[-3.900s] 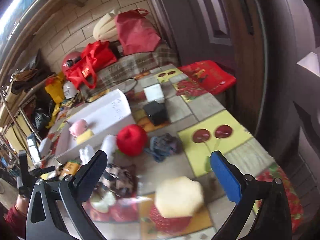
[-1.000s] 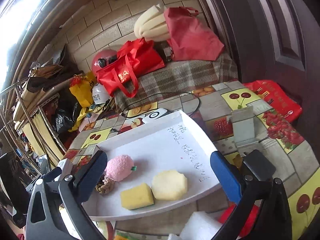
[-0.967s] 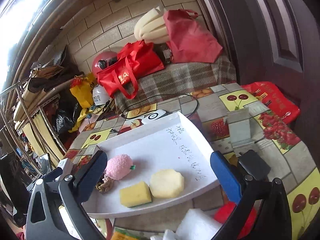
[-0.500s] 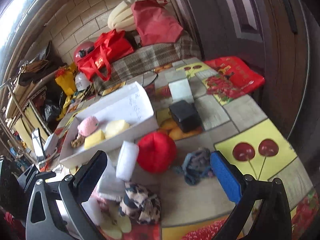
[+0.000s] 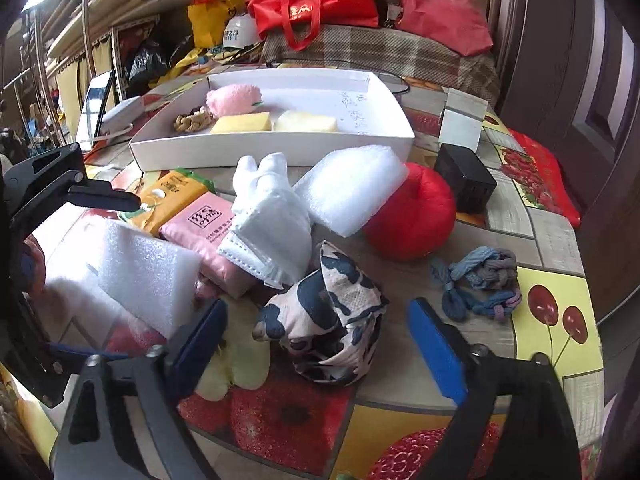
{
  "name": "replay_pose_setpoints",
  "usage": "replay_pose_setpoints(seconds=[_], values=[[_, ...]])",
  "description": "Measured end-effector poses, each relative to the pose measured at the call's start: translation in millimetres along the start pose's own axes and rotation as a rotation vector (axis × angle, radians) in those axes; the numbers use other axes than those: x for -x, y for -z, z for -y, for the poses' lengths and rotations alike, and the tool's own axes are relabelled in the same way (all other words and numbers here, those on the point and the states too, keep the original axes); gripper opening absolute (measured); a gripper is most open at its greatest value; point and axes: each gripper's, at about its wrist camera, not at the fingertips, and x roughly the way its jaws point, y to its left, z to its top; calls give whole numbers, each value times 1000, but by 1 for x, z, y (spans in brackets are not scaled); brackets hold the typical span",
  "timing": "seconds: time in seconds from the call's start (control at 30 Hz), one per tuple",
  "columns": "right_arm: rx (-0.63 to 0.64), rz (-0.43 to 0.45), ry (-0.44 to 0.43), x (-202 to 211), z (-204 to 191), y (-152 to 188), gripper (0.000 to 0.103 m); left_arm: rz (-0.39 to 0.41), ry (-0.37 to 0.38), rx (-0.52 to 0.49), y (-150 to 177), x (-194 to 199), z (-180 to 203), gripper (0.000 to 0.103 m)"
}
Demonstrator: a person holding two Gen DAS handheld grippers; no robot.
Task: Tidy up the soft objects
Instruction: 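Grasp white foam sheet with left tool while right tool grasps cow-print cloth, then drop foam sheet into tray with left tool while right tool drops cow-print cloth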
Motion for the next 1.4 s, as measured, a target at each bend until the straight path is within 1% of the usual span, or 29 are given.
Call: replay_pose_setpoints(seconds=[0.03,0.07,0.13,0.2,0.27,0.33,0.43,0.47,0.53,0.6,0.63,0.73,0.83,0.97,1.0,1.07,1.17,1.3,1.4], values=[[1,-12,4,-1,0,1,56,-19,-8,-8,0,-4,1,54],[7,-14,5,0,-1,3,55,-18,-12,-13,1,-4,2,54],[32,-8,-3,7,-4,6,42,-2,2,3,2,1,1,53],[42,12,9,17,-7,10,41,31,-2,30,4,11,-2,52],[25,48,13,33,-4,14,40,65,7,84,6,22,-10,52],[8,101,1,49,-2,13,40,90,-15,143,7,30,-21,52],[-3,224,-29,74,-2,5,40,151,-87,269,6,44,-46,53],[-8,260,-26,79,-3,0,40,176,-121,324,6,48,-57,53],[-21,325,-8,85,-7,-12,40,218,-212,433,6,57,-79,53],[-54,368,-3,87,-7,-25,40,220,-324,517,6,61,-102,53],[-70,381,-6,86,-6,-32,40,217,-361,557,6,61,-114,53],[-119,418,-20,83,-2,-56,40,201,-446,652,6,54,-151,53],[-151,447,-31,80,0,-80,40,197,-494,736,5,43,-183,53],[-198,447,-66,62,1,-118,40,178,-547,799,7,26,-211,53],[-214,439,-85,54,0,-126,40,173,-548,821,9,22,-216,53],[-251,415,-110,34,0,-143,40,165,-527,869,17,18,-224,53],[-303,371,-144,1,-4,-161,40,135,-525,874,27,11,-229,53],[-336,284,-139,-45,-11,-177,40,118,-488,920,38,7,-237,53],[-346,235,-94,-70,-15,-181,43,108,-502,937,42,3,-239,54]])
